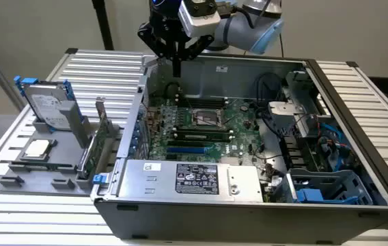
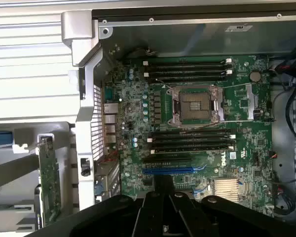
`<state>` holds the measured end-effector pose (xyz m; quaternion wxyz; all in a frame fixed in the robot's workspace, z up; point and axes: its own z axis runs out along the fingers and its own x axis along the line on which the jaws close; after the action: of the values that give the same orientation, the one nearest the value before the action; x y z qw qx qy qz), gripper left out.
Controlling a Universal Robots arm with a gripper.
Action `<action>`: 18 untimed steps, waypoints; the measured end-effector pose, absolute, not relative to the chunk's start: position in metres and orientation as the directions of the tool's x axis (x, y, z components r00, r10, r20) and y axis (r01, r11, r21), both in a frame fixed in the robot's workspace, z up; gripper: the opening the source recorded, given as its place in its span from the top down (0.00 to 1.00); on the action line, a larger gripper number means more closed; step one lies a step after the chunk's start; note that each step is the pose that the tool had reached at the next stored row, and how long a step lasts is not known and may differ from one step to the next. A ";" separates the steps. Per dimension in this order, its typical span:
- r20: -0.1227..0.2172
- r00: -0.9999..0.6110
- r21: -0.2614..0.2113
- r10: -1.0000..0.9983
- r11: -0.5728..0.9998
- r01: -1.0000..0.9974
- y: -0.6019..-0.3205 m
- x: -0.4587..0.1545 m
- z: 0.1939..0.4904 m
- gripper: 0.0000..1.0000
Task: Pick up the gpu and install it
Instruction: 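Reach for the gpu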
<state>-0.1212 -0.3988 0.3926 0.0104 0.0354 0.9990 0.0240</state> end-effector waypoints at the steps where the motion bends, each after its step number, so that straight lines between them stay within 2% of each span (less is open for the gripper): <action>1: -0.019 -0.997 0.049 0.071 0.996 0.070 -0.399 -0.121 0.393 1.00; 18: -0.019 -0.997 0.049 0.071 0.996 0.070 -0.399 -0.121 0.393 1.00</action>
<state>-0.1212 -0.3988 0.3926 0.0104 0.0354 0.9990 0.0240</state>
